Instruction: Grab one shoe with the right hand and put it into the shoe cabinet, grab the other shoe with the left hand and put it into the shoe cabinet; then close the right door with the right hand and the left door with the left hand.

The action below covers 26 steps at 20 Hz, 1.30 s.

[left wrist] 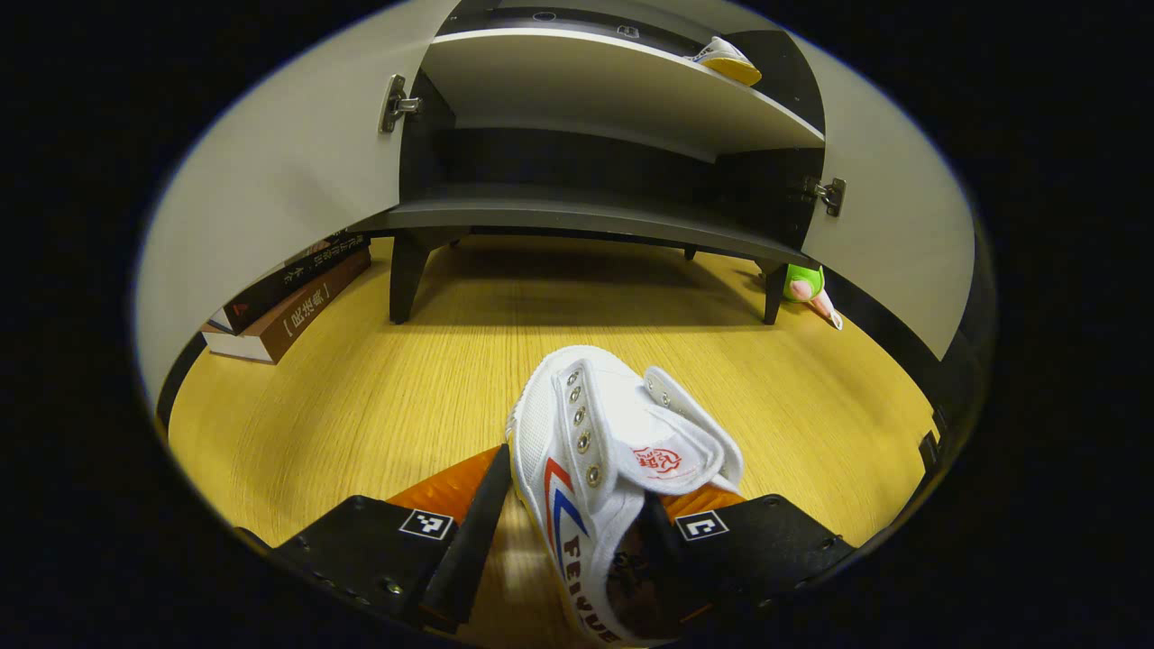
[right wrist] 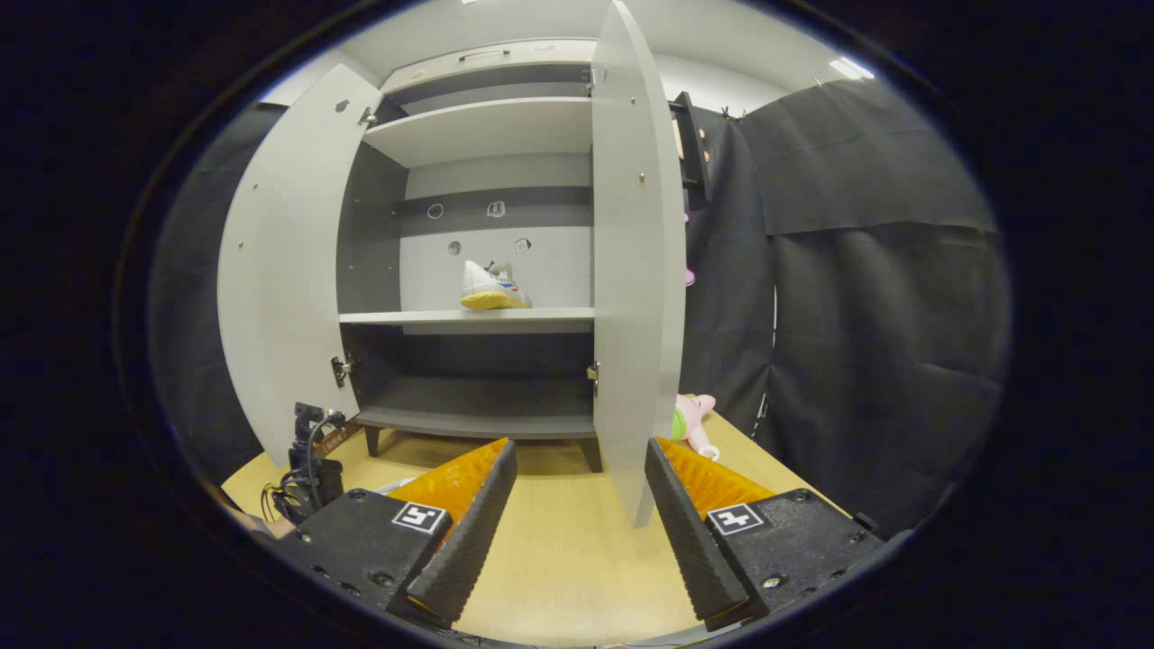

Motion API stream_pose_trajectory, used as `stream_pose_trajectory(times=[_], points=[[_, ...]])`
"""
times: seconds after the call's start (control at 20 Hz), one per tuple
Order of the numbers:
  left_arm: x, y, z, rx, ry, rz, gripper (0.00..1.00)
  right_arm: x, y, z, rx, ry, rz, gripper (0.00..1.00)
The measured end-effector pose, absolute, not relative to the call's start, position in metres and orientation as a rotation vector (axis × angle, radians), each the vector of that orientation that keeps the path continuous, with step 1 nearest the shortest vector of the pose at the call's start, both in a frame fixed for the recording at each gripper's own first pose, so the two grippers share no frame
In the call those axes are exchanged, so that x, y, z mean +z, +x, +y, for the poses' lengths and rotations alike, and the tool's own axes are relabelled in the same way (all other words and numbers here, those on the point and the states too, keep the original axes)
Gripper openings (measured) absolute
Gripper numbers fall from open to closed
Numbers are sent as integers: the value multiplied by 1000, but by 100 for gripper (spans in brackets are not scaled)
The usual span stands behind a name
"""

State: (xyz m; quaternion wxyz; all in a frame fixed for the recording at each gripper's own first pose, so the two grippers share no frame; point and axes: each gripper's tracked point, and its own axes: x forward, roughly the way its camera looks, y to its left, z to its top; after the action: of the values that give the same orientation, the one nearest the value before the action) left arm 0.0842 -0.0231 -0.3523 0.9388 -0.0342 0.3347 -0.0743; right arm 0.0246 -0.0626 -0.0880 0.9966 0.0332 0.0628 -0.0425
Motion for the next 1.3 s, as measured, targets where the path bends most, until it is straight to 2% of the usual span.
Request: stream_pose_trajectory(times=[0.05, 0.1, 0.15, 0.2, 0.3, 0.45, 0.65, 0.8, 1.0, 1.3], points=[[-354, 88, -19, -129, -62, 668, 72, -88, 26, -61, -82, 65, 125, 91], [-354, 89, -16, -111, -63, 663, 51, -87, 28, -59, -78, 64, 123, 91], [-356, 91, -9, -81, -57, 662, 56, -86, 29, -58, -74, 61, 123, 91], [-358, 90, 1, -37, -46, 676, 36, -85, 30, -55, -68, 59, 121, 91], [-349, 88, -1, -46, -43, 665, 1, -83, 32, -52, -60, 51, 118, 91], [-310, 69, -5, -67, -22, 608, 0, -81, 35, -45, -43, 43, 115, 91], [-217, 36, -16, -88, -72, 484, 0, -78, 38, -35, -14, 45, 105, 91], [-138, 40, -19, -81, -121, 363, 0, -74, 39, -25, 16, 46, 94, 91], [-47, 73, -22, -57, -162, 235, 0, -69, 37, -15, 48, 30, 75, 91], [31, 178, -23, -27, -199, 141, 0, -62, 33, -11, 64, 38, 59, 91]])
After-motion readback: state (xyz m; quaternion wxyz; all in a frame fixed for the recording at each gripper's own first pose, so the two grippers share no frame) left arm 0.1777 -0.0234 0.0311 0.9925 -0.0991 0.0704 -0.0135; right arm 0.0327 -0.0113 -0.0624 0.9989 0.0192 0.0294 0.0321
